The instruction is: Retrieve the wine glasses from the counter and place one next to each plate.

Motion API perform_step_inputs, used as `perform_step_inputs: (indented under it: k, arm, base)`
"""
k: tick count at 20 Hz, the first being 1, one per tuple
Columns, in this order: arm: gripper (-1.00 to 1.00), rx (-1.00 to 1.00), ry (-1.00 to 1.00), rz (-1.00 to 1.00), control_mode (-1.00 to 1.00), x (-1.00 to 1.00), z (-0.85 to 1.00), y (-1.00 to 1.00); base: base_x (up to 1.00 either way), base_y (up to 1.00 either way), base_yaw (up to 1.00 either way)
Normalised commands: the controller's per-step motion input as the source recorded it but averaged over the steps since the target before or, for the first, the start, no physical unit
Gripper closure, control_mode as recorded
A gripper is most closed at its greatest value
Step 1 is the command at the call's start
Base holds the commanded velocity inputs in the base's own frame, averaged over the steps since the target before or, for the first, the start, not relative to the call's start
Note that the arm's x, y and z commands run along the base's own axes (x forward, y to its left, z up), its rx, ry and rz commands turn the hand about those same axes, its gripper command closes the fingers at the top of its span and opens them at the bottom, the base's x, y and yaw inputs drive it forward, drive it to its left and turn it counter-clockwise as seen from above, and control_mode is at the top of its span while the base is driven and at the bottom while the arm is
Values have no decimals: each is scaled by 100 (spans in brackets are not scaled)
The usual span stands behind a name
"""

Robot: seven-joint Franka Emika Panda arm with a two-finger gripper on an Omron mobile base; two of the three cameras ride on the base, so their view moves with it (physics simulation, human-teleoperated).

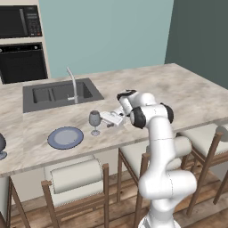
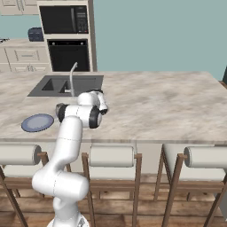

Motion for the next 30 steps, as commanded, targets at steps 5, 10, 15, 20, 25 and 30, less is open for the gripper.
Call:
perform_step_inputs:
  k: [5, 10, 15, 20, 25, 30]
  arm:
    - [-100, 1, -32, 6, -100, -6, 86, -45]
    - [-100, -18, -56, 46, -100, -49, 95, -4]
    - [-100, -28, -43, 55, -100, -71, 77, -14]
    - [-100, -30, -29, 41, -100, -100, 24, -24]
    - [-100, -17, -35, 20, -100, -100, -6, -25]
    - [-100, -7, -46, 2, -100, -100, -40, -40]
  base:
    - [0, 0, 0]
    - [0, 0, 0]
    - [0, 0, 0]
    - [0, 0, 0]
    - [0, 0, 0]
    - [0, 0, 0]
